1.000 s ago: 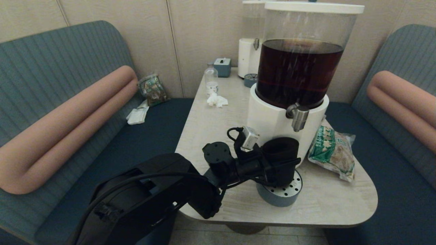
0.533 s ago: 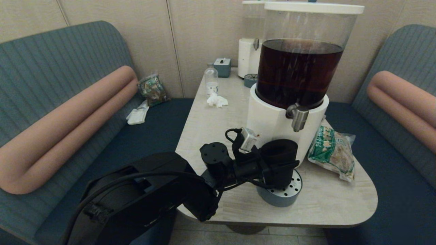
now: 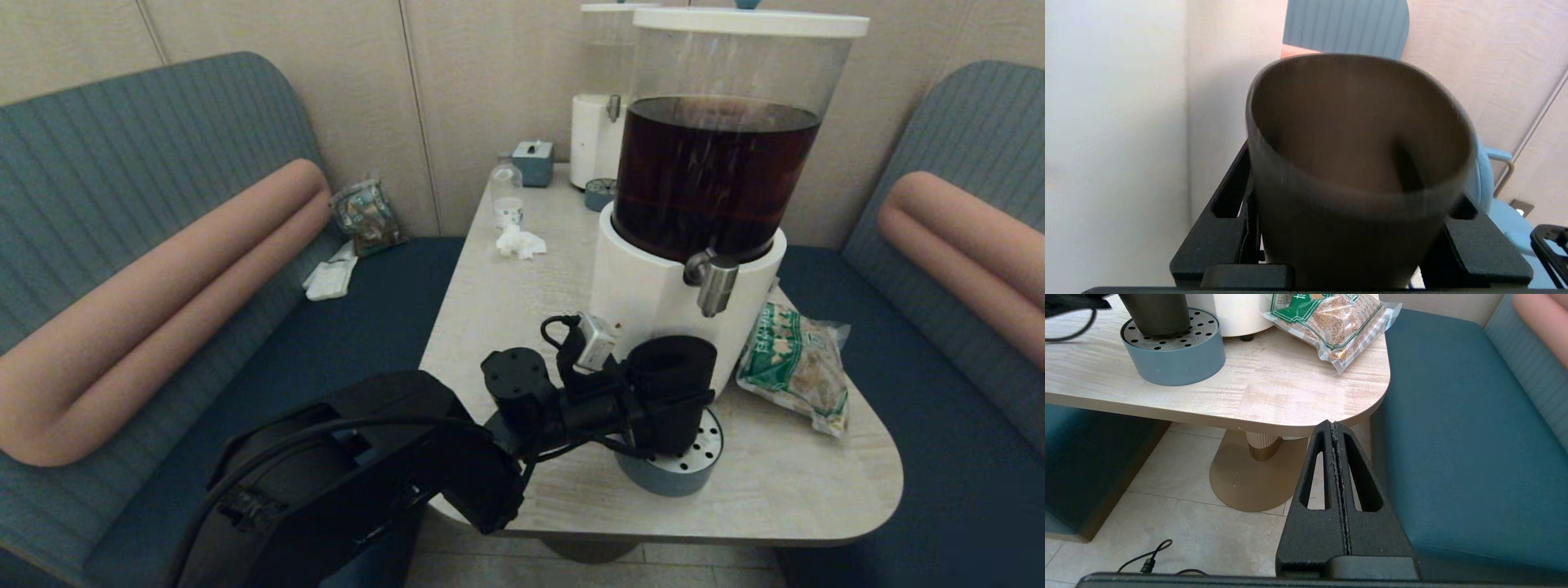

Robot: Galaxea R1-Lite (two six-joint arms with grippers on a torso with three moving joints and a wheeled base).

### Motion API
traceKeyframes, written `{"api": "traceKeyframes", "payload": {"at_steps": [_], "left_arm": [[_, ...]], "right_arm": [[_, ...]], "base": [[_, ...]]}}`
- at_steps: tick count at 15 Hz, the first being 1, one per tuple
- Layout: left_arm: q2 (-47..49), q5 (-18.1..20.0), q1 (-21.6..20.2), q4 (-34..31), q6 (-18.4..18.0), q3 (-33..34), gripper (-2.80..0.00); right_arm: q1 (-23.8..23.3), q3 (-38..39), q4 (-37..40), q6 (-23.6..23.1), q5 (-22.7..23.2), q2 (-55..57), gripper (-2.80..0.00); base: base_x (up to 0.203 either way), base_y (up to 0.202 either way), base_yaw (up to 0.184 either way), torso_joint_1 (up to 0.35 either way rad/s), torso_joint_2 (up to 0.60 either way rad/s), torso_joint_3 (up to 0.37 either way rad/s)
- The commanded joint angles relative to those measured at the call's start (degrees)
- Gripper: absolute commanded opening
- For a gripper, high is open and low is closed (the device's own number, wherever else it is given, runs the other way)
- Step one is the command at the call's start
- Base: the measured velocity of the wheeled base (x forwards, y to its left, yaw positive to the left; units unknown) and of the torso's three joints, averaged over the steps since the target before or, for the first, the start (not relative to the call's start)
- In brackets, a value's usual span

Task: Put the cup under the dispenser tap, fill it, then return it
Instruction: Place it under the water dispenser

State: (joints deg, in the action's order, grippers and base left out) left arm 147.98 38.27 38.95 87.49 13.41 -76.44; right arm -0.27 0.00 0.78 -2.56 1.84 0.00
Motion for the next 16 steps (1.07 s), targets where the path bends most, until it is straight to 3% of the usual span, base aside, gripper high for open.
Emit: {"api": "traceKeyframes", "payload": {"at_steps": [1,5,6,13,16], "left_arm": [[2.62,0.14,-0.10,0.17,0.13,-2.19,-2.80],[3.28,0.05,-0.10,0.17,0.13,-3.54,-2.80],[3.24,0.05,-0.02,0.17,0.19,-3.54,0.00],[1.14,0.05,0.07,0.17,-0.71,-1.97,0.00],[-1.27,0.05,0.07,0.17,-1.20,1.89,0.00]], "right_arm": [[0.00,0.00,0.01,0.01,0.06,0.09,-2.80],[0.00,0.00,0.01,-0.04,0.03,0.09,-2.80],[0.00,0.00,0.01,0.01,0.08,0.09,-2.80],[0.00,0.00,0.01,0.01,0.09,0.09,-2.80],[0.00,0.00,0.01,0.01,0.05,0.09,-2.80]], "base": [[0.000,0.000,0.000,0.000,0.00,0.000],[0.000,0.000,0.000,0.000,0.00,0.000],[0.000,0.000,0.000,0.000,0.00,0.000],[0.000,0.000,0.000,0.000,0.00,0.000],[0.000,0.000,0.000,0.000,0.00,0.000]]}}
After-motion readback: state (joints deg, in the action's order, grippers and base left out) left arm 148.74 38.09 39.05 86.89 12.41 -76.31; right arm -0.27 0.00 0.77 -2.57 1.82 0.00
